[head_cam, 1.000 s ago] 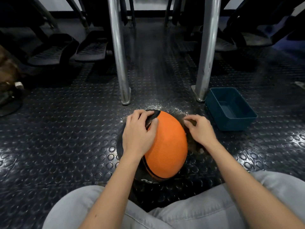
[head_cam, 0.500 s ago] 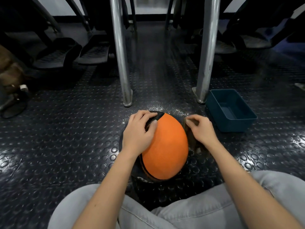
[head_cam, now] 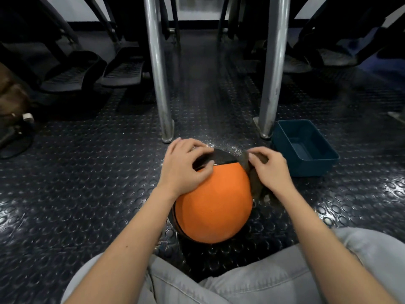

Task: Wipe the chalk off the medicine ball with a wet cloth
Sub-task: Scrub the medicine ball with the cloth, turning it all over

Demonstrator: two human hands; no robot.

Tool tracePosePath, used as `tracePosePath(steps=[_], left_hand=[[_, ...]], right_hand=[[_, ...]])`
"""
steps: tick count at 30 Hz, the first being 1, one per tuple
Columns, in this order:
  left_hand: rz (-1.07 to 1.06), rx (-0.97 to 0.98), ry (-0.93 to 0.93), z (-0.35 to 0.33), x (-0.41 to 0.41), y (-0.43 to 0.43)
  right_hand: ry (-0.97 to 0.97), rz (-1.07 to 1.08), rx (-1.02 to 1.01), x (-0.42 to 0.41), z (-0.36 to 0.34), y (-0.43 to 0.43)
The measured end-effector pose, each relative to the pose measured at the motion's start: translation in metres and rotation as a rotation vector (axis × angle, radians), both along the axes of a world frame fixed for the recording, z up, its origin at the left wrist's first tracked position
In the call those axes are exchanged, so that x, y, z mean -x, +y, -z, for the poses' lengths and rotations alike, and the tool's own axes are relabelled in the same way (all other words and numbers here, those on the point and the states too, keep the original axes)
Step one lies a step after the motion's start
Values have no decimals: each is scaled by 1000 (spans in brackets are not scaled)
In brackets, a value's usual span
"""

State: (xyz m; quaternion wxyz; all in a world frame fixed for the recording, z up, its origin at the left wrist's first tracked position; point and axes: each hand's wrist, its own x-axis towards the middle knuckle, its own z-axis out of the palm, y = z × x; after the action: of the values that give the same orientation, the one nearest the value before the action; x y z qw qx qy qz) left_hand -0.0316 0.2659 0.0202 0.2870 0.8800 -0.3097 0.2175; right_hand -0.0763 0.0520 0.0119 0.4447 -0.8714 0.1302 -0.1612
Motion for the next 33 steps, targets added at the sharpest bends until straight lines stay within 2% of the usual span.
tracePosePath(steps=[2,3,6,7,9,11,14,16,19,21,23,25,29,30,31,33], left_hand=[[-200,21,-67,0,2,1],[-287,29,-36,-2,4,1],[-490,135,361,-7,15,-3],[-526,117,460,-6,21,-6],[-507,27,525,0,37,-15],[-469,-1,489,7,46,-23],[-319,-6,426,9,33,-20],[-130,-14,444,6,18,-13],[179,-76,491,-4,0,-7],[291,-176,487,-11,-8,-5],[275,-249,399,-16,-12,0],[163,-193,342,-14,-10,5],[-5,-15,425,-1,-2,3],[-27,23,435,1,-1,1],[-44,77,447,1,-2,-1],[-101,211,508,-1,-4,-6]], right_hand=[[-37,-129,-3,6,-11,7],[-25,-172,-23,9,-10,11],[-12,-135,-83,10,1,15],[20,-108,-64,9,5,14],[126,-65,2,7,8,9],[204,-46,33,7,6,3],[85,-74,-147,9,-10,1],[-40,-87,-262,8,-23,2],[-114,-149,-230,8,-24,4],[-105,-184,-154,9,-14,2],[-117,-178,-76,10,-5,-1],[-120,-125,1,8,2,-6],[196,101,229,7,18,-22],[214,135,234,7,18,-25],[174,148,186,6,13,-26],[-25,112,75,4,0,-19]])
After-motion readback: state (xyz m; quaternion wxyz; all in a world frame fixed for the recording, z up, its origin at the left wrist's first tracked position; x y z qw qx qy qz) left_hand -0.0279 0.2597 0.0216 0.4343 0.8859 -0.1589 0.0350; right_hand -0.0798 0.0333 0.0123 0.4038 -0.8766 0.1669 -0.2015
